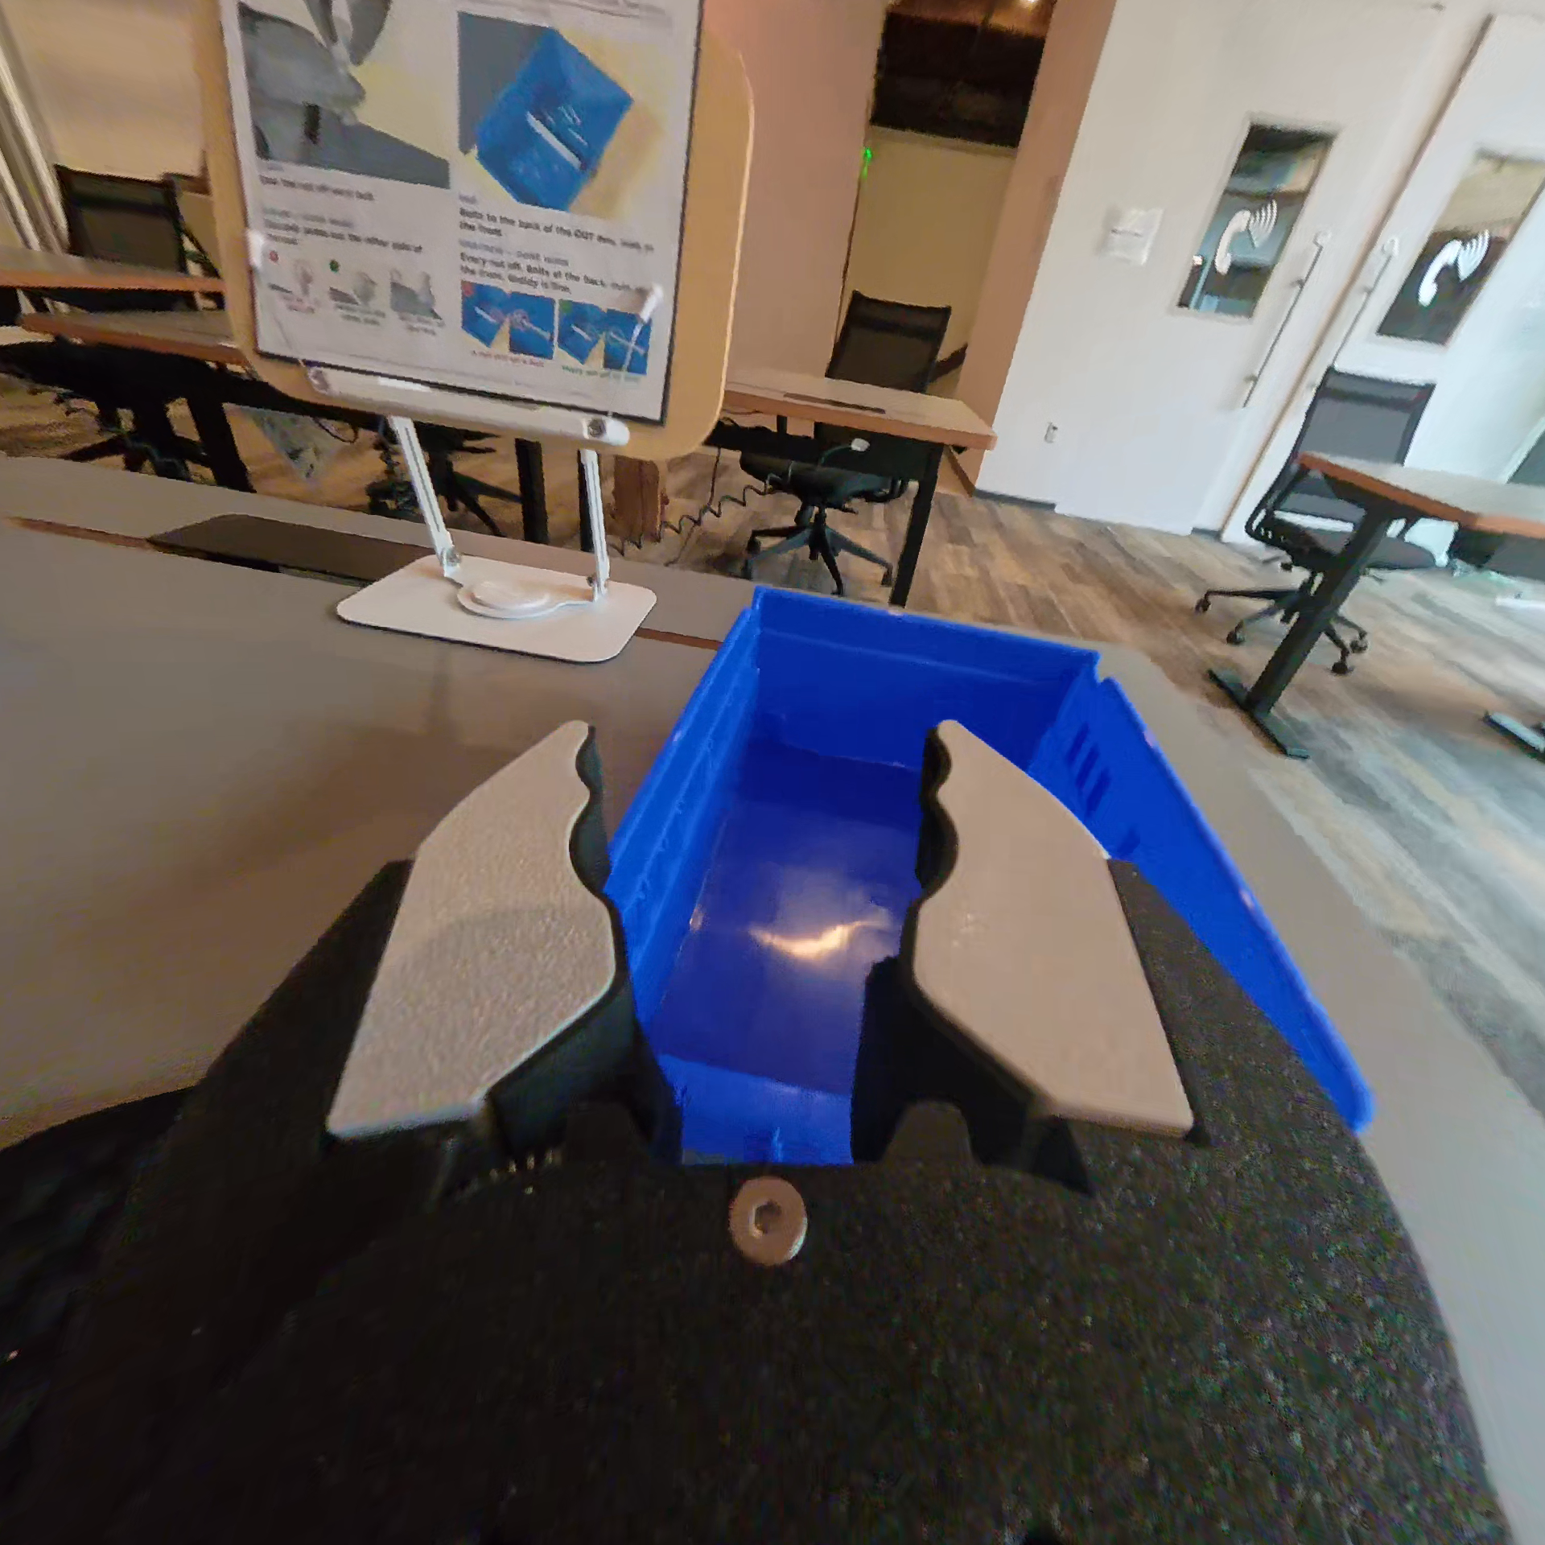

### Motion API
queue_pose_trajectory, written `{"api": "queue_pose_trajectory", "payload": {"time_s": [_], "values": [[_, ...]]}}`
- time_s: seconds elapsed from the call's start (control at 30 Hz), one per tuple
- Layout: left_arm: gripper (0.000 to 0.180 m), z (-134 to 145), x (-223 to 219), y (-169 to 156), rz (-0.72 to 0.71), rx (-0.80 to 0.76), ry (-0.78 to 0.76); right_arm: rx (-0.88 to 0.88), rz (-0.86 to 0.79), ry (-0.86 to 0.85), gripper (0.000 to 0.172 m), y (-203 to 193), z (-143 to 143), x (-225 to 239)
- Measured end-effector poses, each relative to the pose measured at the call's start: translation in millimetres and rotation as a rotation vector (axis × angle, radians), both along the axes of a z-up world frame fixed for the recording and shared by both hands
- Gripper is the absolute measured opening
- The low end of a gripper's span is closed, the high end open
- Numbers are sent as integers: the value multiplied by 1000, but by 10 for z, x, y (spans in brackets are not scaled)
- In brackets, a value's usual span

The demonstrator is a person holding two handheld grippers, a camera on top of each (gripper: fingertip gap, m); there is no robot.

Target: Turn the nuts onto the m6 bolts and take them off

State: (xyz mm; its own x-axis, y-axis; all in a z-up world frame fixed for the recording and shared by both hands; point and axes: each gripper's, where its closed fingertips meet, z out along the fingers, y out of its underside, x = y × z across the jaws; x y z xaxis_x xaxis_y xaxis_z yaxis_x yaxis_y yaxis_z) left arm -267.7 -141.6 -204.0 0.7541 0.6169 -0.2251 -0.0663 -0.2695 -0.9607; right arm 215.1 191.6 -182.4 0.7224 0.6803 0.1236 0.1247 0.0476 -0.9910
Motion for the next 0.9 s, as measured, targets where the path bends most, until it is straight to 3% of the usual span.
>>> {"api": "queue_pose_trajectory", "payload": {"time_s": [0.13, 0.33, 0.6, 0.9], "values": [[65, -299, -428, -212, 78, -14, -30, -29, -39, -10, 71, 27, -94, 42], [47, -711, -676, -194, 72, -48, -121, -26, -58, -11, 68, 34, -83, 56], [2, -694, -652, -161, 62, -47, -128, -42, -70, -55, 68, 65, -265, 16], [2, -700, -479, -122, 57, -64, -128, -62, -87, -33, 68, 107, -331, 157]]}}
